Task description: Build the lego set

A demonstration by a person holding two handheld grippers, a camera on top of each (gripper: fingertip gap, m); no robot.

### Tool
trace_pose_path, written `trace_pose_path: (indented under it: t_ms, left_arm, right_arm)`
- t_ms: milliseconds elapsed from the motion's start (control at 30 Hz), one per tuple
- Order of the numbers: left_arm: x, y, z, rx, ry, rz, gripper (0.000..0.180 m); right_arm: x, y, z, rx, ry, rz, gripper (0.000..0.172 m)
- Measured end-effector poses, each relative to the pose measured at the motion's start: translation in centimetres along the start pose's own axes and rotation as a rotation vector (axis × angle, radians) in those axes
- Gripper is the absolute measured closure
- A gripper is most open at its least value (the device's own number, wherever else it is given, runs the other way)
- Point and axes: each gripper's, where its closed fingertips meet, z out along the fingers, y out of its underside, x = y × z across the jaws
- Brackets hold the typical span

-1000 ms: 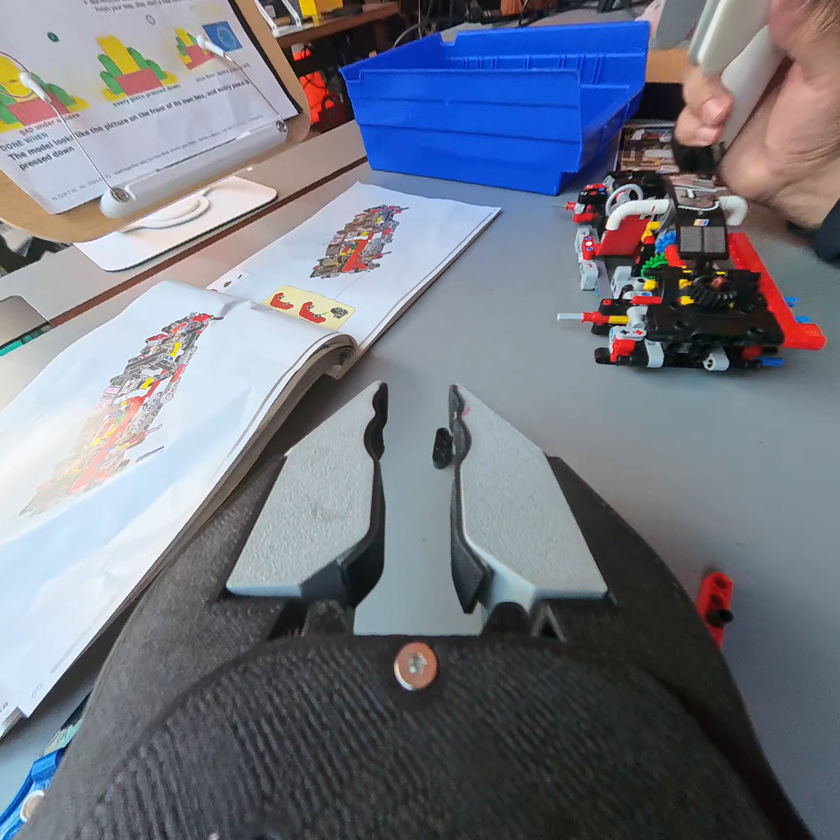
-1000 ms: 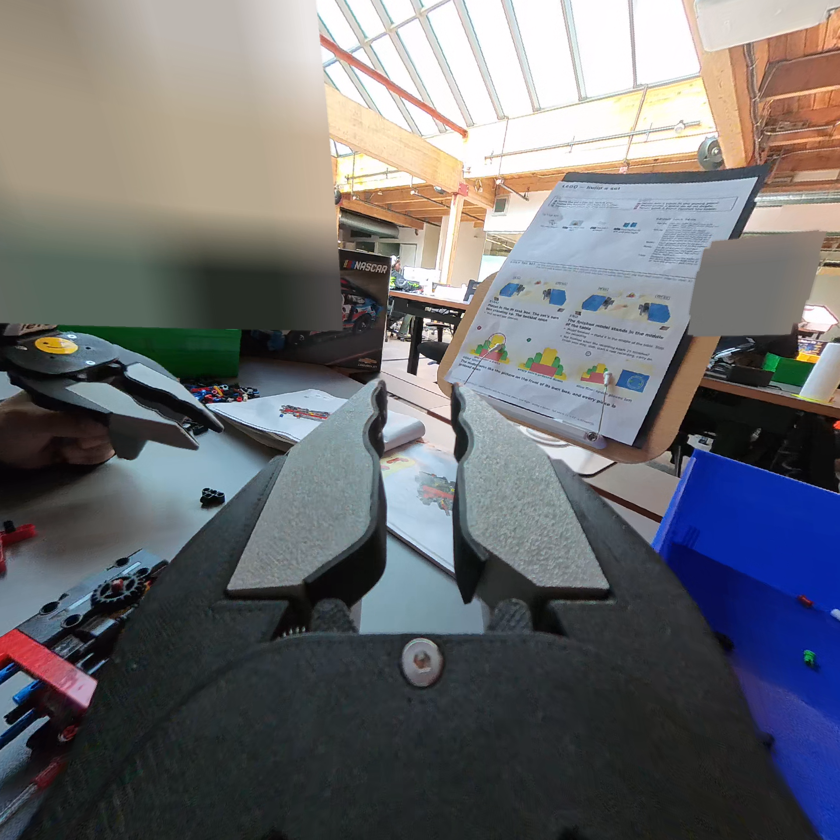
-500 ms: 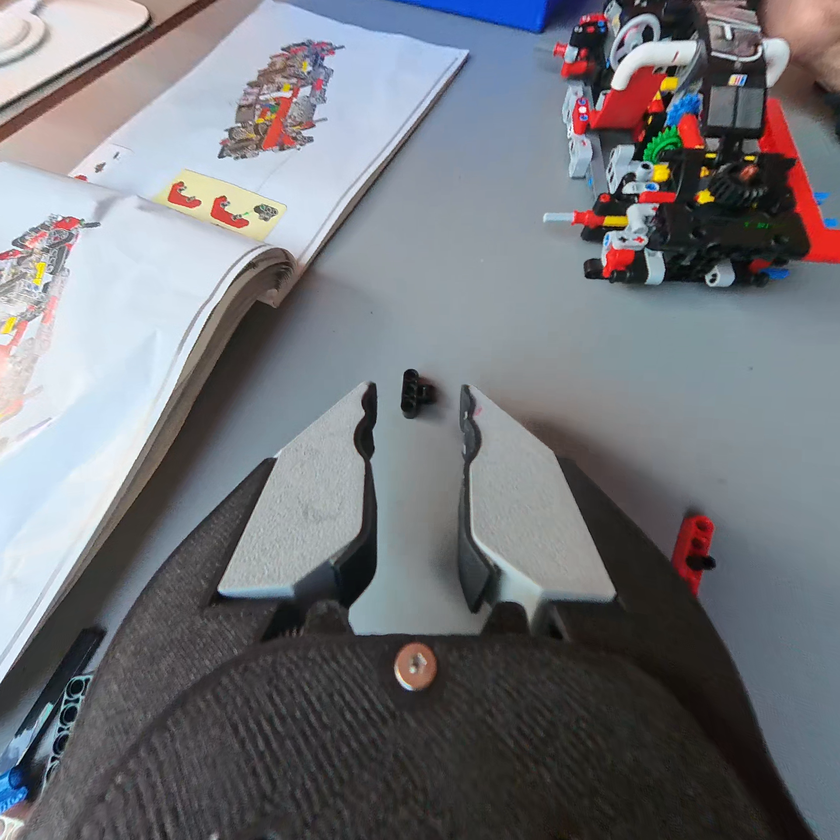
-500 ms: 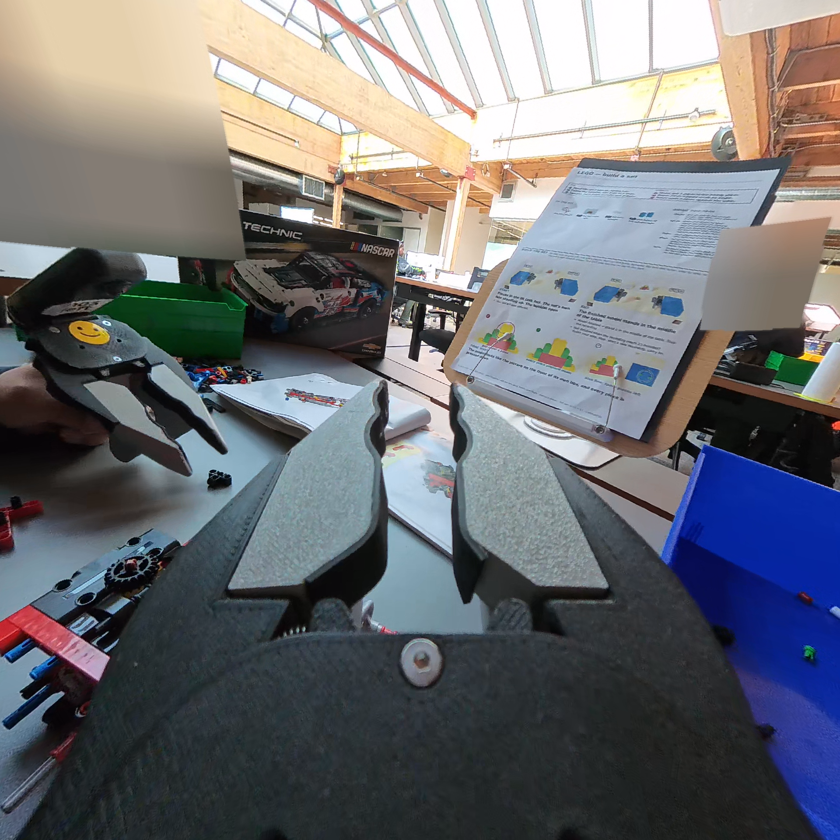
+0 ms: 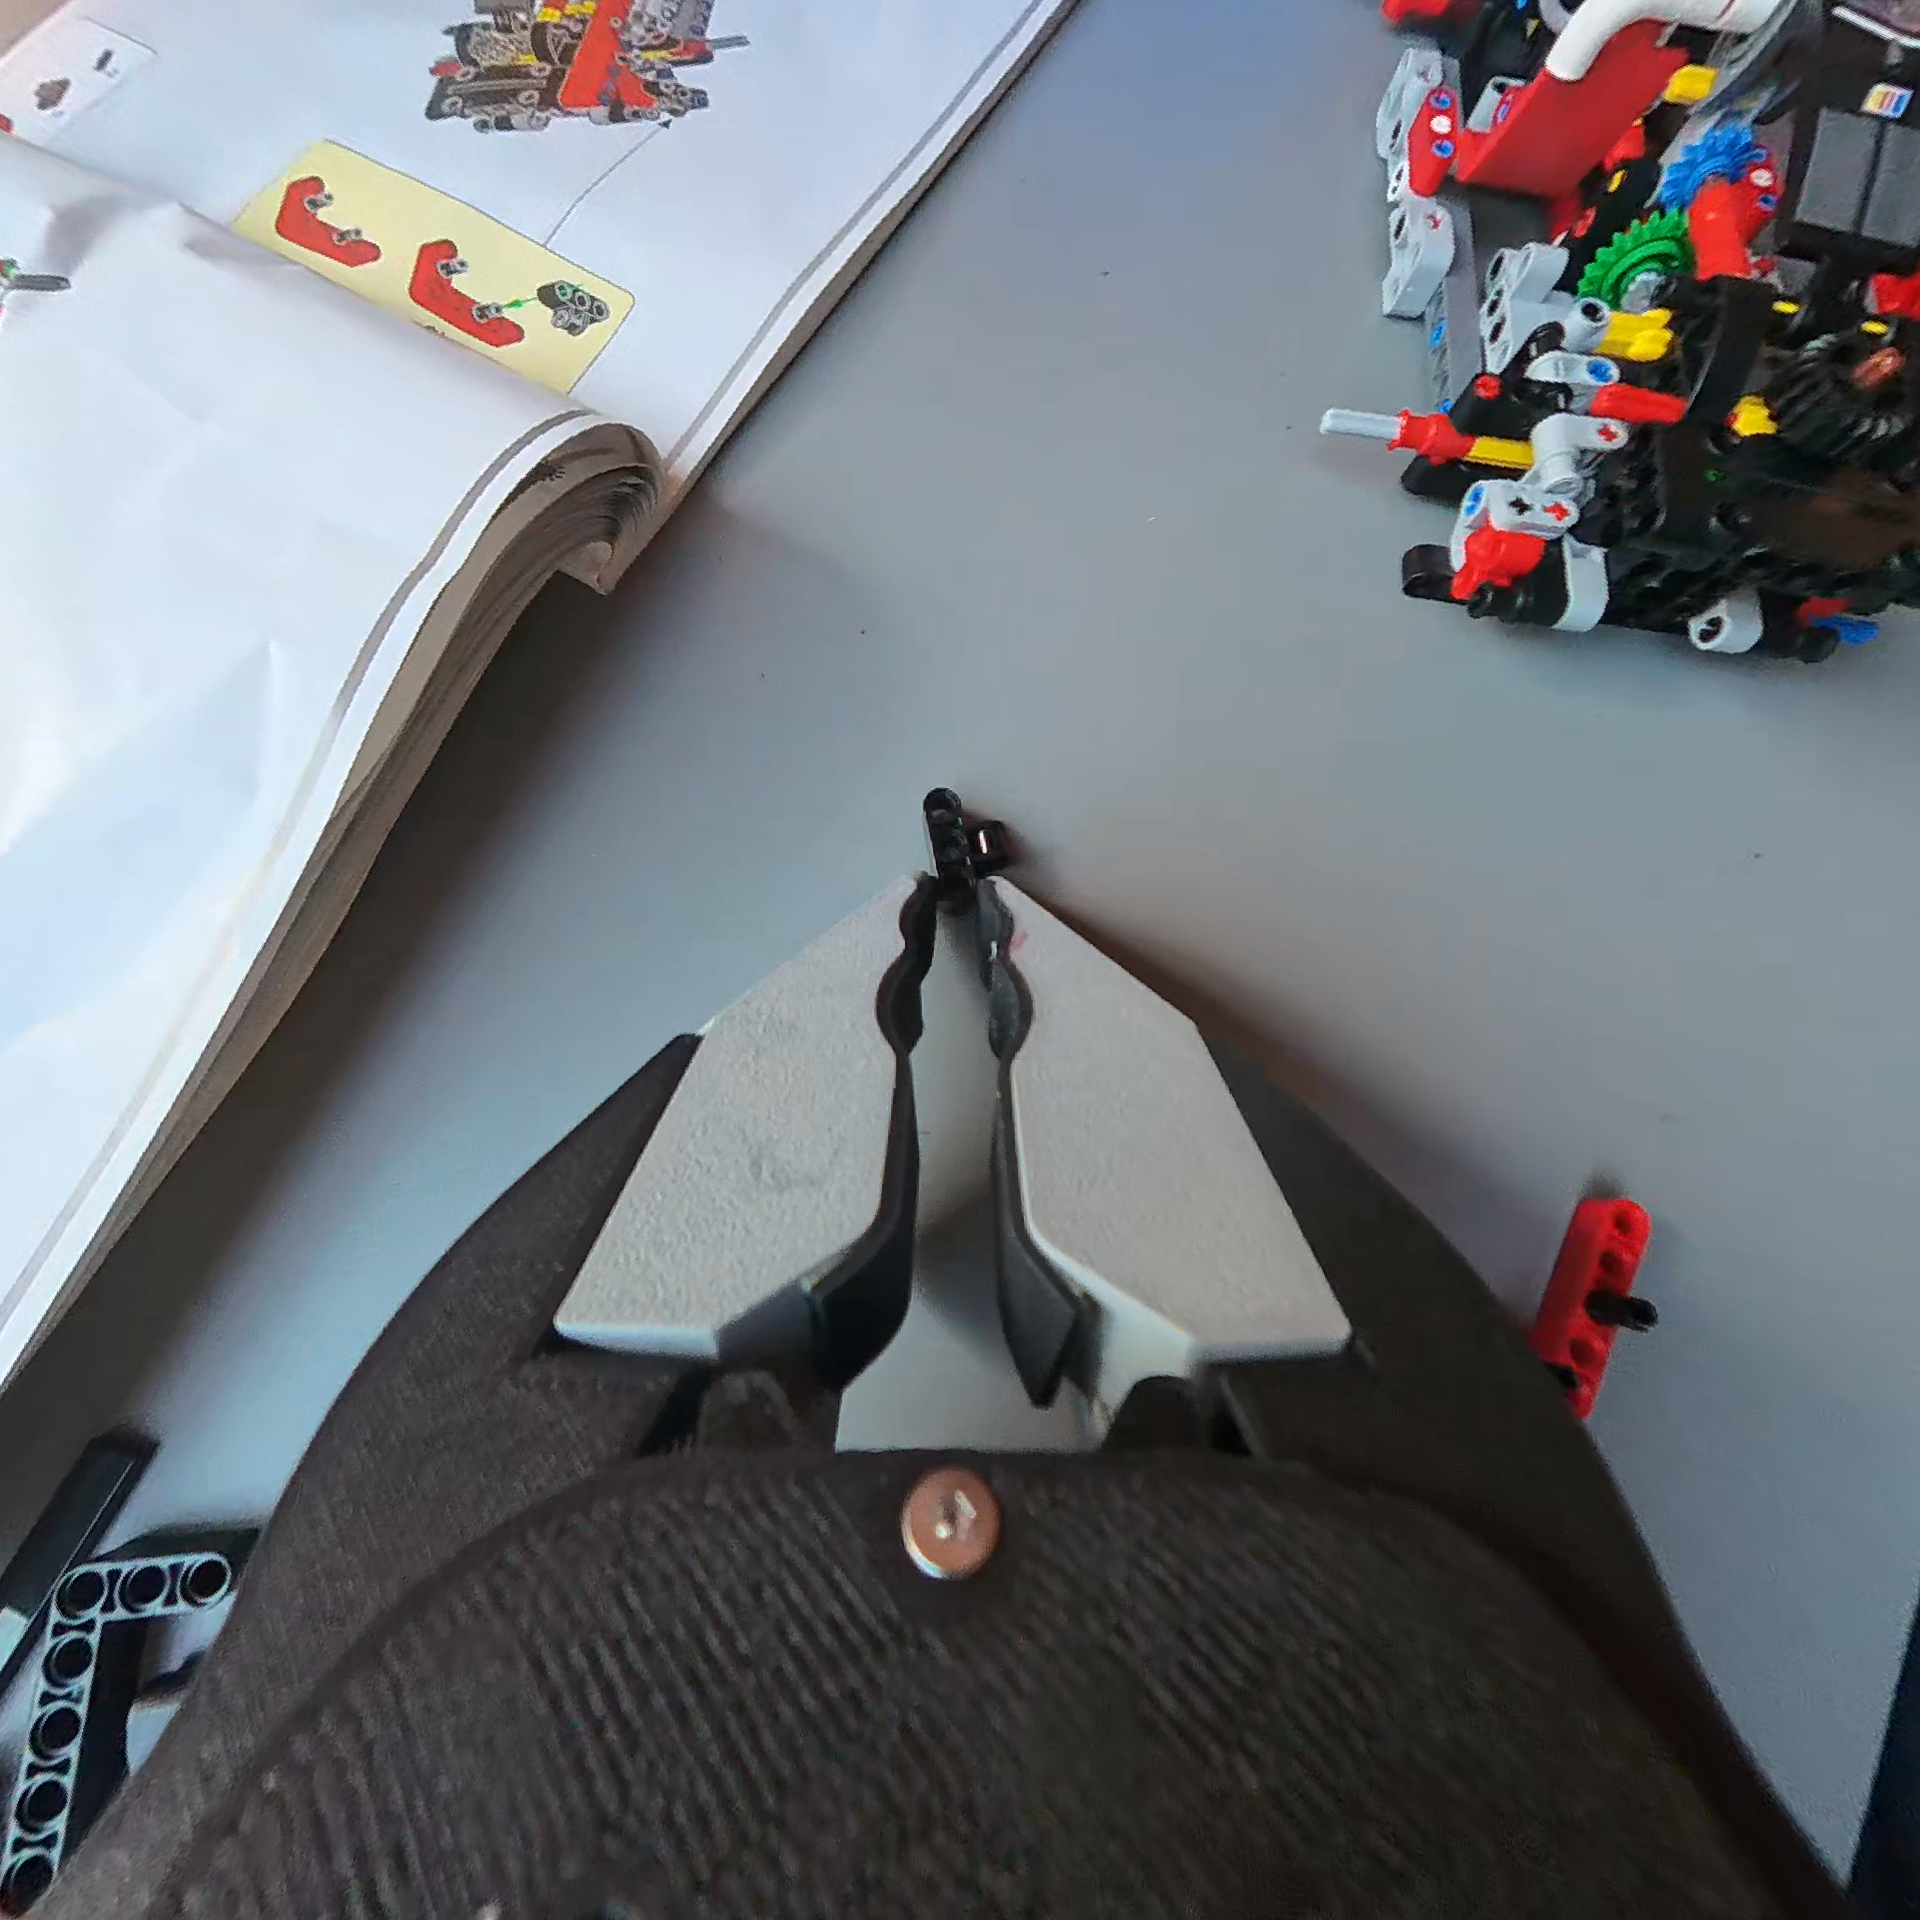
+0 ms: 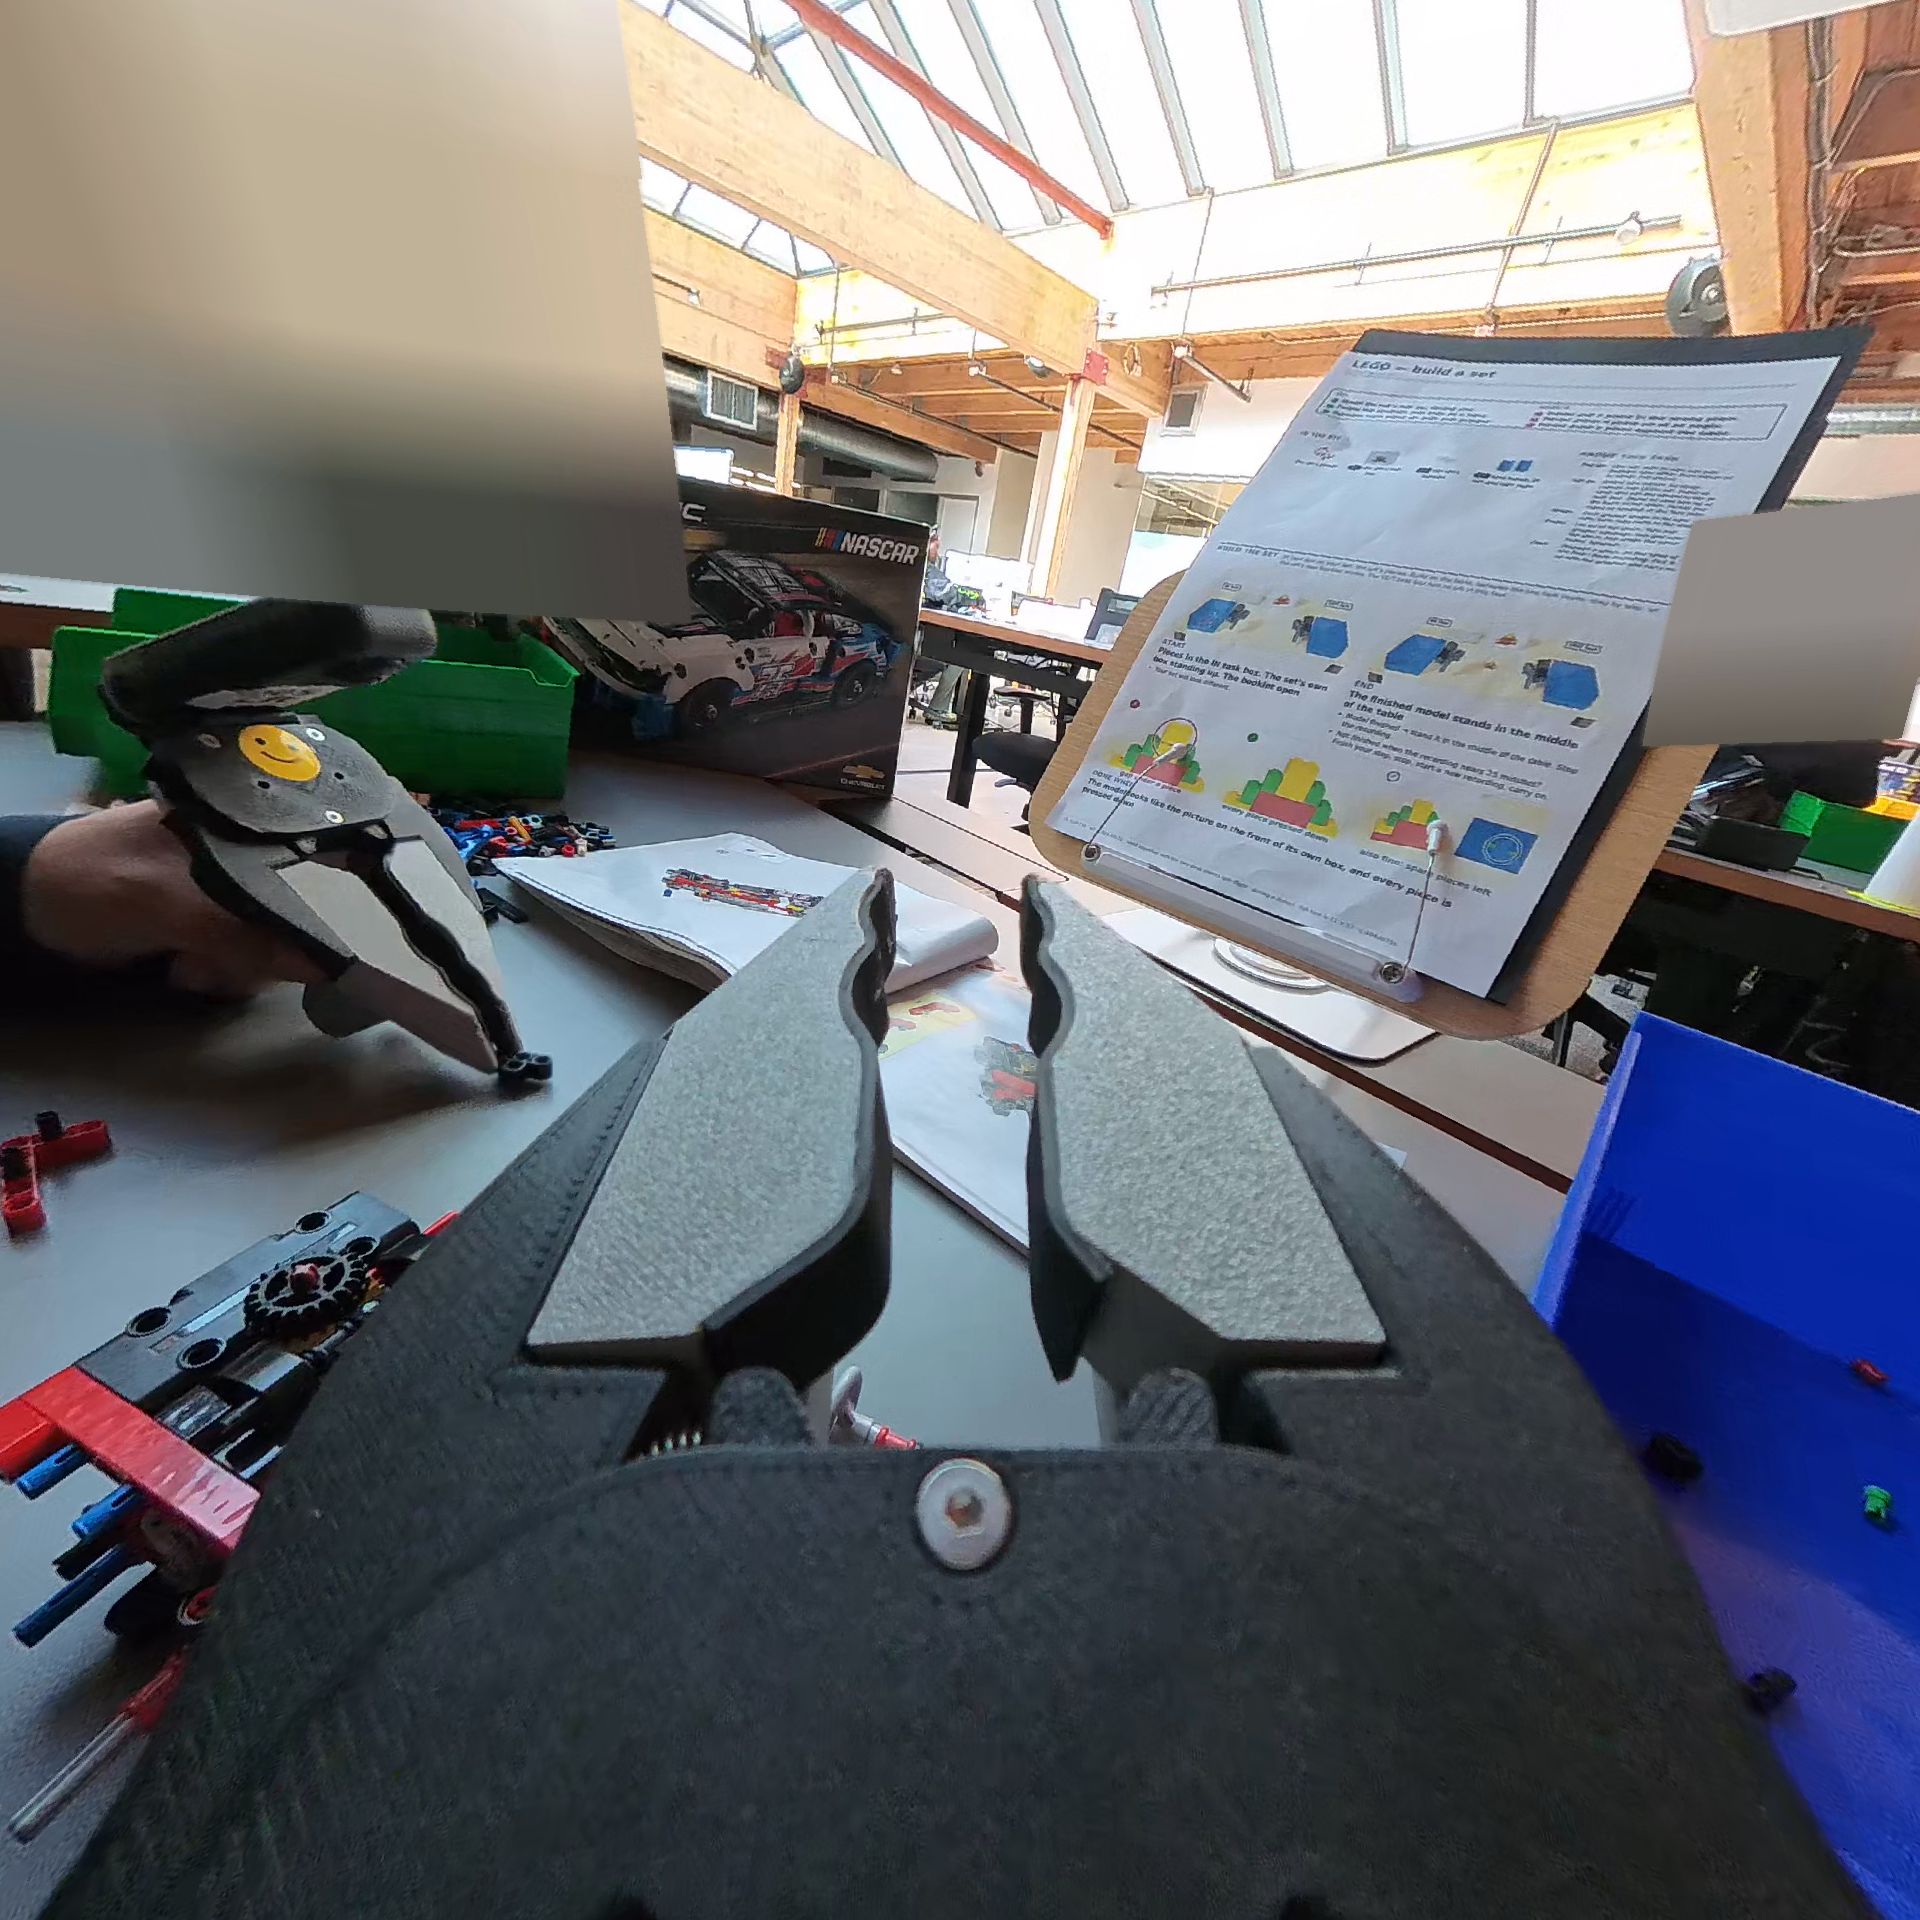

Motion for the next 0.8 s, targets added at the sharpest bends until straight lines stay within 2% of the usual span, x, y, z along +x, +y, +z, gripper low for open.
trace_pose_path:
  t_ms: [433, 500, 633, 800]
  left_arm:
    - [-0.2, -4.4, -2.9, 0.346, -0.146, 0.187, 0.175]
    - [0.6, -5.2, -3.7, 0.421, -0.103, 0.21, 0.175]
    - [3.4, -7.6, -6.8, 0.691, 0.131, 0.193, 0.175]
    - [4.7, -8.5, -8.1, 0.795, 0.22, 0.205, 0.175]
  right_arm:
    - [-0.4, 0.3, 0.5, -0.02, -0.018, -0.014, 0.155]
    - [-0.5, 0.4, 0.5, -0.023, -0.019, -0.024, 0.156]
    - [-1.1, 0.4, 0.6, -0.037, -0.026, -0.073, 0.157]
    - [-1.5, 0.6, 0.7, -0.047, -0.032, -0.108, 0.159]
